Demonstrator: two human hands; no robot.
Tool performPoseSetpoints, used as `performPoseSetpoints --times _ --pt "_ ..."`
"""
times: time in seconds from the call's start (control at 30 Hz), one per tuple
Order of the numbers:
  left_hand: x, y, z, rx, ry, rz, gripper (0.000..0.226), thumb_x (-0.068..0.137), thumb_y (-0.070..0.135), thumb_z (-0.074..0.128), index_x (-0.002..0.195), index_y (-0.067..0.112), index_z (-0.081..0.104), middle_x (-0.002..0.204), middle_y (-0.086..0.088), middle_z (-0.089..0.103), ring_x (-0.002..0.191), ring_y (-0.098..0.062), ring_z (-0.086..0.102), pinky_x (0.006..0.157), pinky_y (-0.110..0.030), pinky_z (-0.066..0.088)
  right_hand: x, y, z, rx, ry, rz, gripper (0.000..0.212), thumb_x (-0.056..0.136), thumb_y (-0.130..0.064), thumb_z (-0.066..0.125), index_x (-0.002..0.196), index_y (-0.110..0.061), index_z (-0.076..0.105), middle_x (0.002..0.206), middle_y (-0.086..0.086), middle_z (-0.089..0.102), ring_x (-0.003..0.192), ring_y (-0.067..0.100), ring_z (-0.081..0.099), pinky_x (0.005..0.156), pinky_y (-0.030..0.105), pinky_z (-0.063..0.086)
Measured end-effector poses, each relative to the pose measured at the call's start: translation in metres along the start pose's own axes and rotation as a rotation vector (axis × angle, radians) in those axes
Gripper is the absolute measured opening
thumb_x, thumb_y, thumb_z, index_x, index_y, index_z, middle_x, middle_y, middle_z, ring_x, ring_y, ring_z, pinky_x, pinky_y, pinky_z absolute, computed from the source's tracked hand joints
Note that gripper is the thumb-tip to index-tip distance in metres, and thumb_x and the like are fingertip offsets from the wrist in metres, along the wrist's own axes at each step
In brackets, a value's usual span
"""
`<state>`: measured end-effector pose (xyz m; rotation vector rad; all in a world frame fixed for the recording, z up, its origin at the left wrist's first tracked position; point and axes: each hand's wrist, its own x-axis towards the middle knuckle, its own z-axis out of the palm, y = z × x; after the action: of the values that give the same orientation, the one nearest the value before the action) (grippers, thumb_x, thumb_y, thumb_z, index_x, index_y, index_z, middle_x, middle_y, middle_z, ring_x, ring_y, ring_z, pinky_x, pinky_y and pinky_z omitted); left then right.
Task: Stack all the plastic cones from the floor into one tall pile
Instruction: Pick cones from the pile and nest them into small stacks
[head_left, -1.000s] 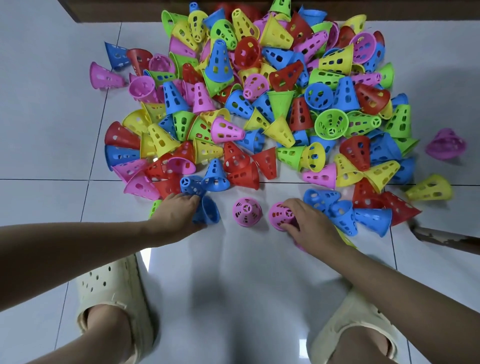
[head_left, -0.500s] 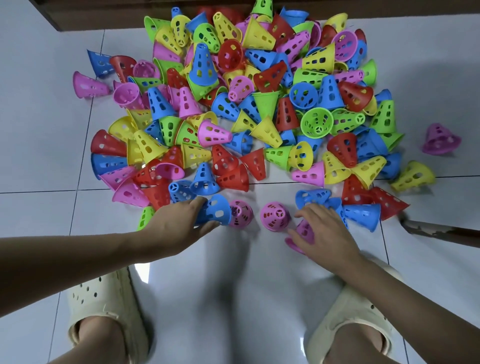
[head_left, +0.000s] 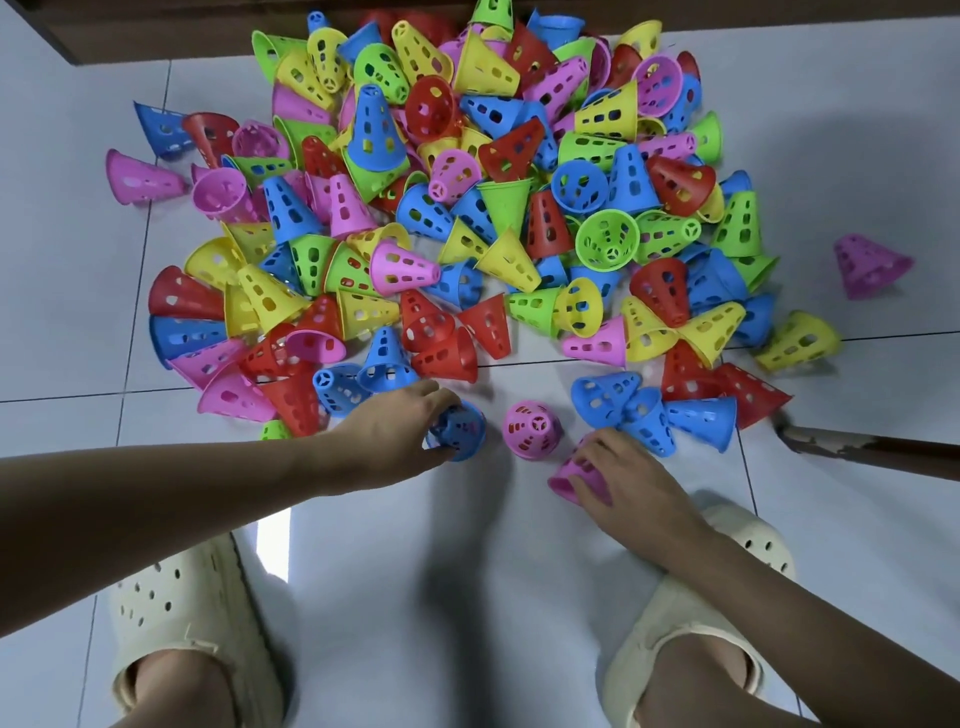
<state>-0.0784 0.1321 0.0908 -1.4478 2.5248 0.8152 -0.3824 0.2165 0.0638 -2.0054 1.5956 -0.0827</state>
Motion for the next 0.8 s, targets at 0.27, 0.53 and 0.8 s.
performPoseSetpoints --times 0.27,0.53,0.8 --pt "0.017 -0.001 0.01 0.095 -0.085 0.0 0.055 0.089 0.042 0.069 0.137 0.025 0.048 0.121 0.002 0.055 0.106 -0.02 0.06 0.073 -0.031 0.056 0.003 0.015 -0.012 -0.044 0.233 0.084 0.023 0.083 -0.031 0.056 0.091 -0.011 0.064 0.092 0.003 0.056 0.083 0.025 0.058 0.078 0.038 0.052" --pt "0.022 -0.022 -0.009 0.227 0.047 0.003 0.065 0.075 0.01 0.063 0.138 0.012 0.046 0.128 -0.007 0.046 0.114 -0.03 0.053 0.091 -0.038 0.048 -0.02 0.034 -0.014 -0.204 0.219 0.127 0.044 0.08 -0.046 0.055 0.105 -0.011 0.066 0.093 0.006 0.064 0.082 0.03 0.065 0.071 0.04 0.054" --pt "0.041 -0.037 -0.01 0.466 0.168 0.053 0.074 0.08 0.044 0.075 0.137 0.003 0.052 0.124 -0.014 0.059 0.113 -0.036 0.05 0.098 -0.048 0.046 -0.021 0.047 0.006 -0.272 0.106 0.309 0.05 0.066 -0.037 0.087 0.099 -0.007 0.066 0.082 0.011 0.067 0.07 0.033 0.068 0.062 0.038 0.054"
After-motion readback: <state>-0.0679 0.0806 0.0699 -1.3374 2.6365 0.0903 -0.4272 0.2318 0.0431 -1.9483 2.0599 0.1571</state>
